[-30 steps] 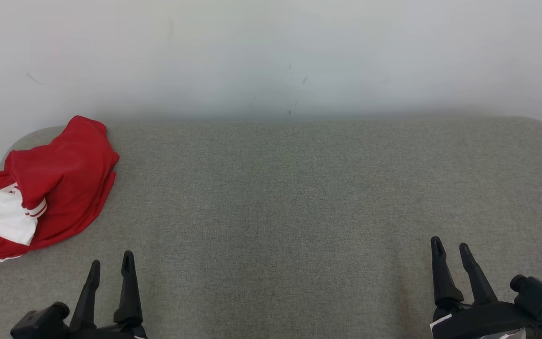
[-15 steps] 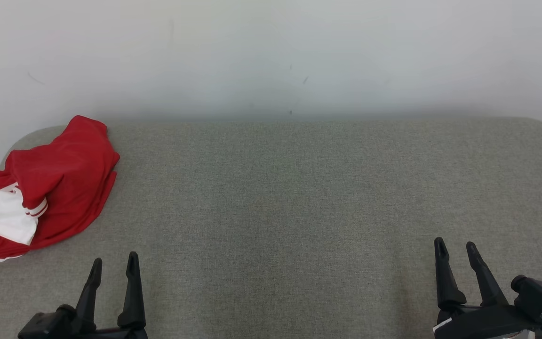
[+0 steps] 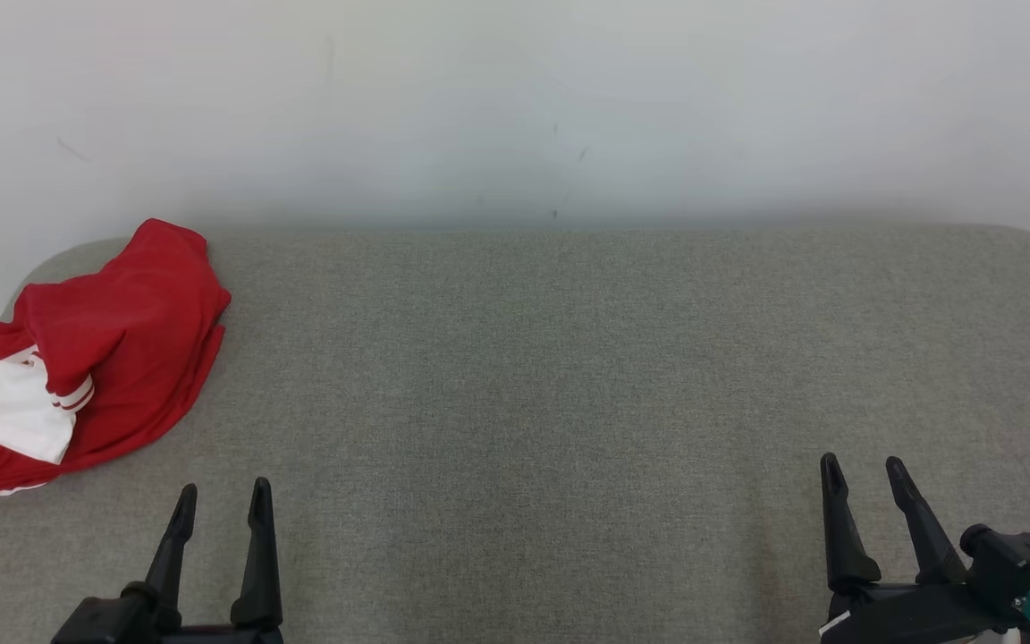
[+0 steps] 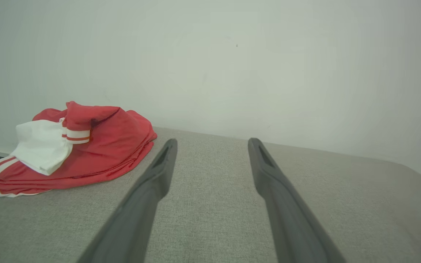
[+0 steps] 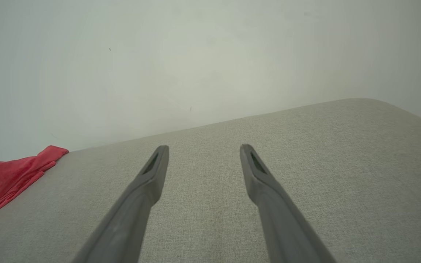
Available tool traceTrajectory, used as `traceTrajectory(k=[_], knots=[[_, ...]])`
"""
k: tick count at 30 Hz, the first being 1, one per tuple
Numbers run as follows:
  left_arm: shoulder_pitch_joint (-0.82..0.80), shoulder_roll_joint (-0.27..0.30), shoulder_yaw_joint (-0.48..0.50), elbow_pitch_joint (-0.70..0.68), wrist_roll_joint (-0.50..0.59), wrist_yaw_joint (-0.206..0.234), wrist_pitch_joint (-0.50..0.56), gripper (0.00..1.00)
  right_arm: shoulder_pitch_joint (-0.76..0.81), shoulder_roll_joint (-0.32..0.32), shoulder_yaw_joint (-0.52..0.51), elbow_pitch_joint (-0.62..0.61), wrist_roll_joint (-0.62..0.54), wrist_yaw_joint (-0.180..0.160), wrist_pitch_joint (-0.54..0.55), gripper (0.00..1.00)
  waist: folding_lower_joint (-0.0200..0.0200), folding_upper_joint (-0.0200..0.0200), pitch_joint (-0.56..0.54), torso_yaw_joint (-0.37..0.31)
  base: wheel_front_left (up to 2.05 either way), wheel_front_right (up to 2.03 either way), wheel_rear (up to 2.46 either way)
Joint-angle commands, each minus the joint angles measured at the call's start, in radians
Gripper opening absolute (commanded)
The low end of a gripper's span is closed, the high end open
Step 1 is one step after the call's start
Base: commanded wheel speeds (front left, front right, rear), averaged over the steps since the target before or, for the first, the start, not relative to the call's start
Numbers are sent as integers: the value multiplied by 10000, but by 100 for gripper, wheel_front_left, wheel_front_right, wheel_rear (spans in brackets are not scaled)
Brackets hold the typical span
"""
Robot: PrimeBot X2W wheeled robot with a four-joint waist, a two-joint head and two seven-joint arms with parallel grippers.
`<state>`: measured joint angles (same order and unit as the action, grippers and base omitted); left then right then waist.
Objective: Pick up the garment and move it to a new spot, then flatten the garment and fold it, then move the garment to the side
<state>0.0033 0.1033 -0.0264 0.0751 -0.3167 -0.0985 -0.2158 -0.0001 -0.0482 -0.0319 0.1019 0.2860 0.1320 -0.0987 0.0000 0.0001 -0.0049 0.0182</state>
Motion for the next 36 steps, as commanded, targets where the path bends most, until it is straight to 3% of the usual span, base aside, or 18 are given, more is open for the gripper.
traceTrajectory(k=[1,24,36], knots=[[106,23,10,-103,267,-43,-99,100,33,-29,12,-85,-291,-20,-102,100,0,-1,-3,2,0,0,0],[247,-56,-11,-253,1960,-131,-511,100,132,-32,63,-153,-1768,-24,-348,100,0,-1,-9,69,0,0,0],[223,-113,47,-202,1945,-179,-502,100,88,-32,-8,-93,-1773,-24,-412,100,0,-1,-7,88,0,0,0]])
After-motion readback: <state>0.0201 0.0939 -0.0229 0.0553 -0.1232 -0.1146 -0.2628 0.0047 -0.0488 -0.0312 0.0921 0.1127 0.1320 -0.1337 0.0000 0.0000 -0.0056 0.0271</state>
